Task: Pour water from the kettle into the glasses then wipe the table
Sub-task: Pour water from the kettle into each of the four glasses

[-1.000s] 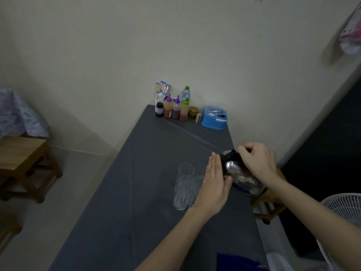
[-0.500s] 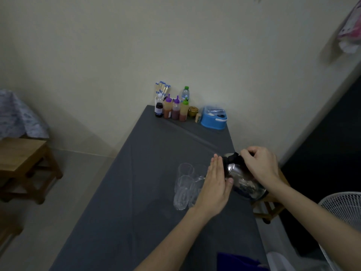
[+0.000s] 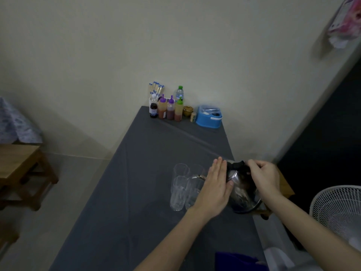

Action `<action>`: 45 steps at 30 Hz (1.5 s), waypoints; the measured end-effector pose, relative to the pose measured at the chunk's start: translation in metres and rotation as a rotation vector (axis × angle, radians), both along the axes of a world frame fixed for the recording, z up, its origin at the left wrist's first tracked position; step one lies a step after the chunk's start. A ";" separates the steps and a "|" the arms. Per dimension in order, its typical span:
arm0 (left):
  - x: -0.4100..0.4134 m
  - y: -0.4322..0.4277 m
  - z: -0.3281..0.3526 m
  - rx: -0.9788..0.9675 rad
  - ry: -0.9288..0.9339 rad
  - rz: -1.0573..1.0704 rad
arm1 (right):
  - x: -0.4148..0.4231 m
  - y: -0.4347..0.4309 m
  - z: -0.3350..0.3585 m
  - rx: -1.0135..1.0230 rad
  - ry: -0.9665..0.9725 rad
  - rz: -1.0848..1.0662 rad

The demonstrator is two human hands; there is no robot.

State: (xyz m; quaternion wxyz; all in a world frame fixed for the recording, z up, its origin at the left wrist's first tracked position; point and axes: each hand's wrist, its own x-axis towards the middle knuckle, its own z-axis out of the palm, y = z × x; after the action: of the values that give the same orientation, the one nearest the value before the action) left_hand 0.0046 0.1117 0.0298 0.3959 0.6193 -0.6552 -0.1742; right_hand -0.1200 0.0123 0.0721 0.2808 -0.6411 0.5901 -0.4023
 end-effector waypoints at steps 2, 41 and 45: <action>-0.002 -0.002 0.000 -0.021 -0.073 -0.004 | -0.004 0.001 -0.006 0.073 -0.091 -0.042; 0.006 -0.070 -0.008 0.092 0.251 0.033 | 0.029 -0.063 0.019 -0.264 0.438 0.137; 0.007 -0.071 -0.008 0.097 0.305 0.046 | 0.036 -0.067 0.025 -0.285 0.479 0.203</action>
State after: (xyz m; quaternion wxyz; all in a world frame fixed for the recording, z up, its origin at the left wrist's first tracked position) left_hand 0.0111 0.0411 0.0219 0.4644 0.6189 -0.5639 -0.2887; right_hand -0.0841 -0.0548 0.0974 0.0797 -0.8064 0.5102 -0.2883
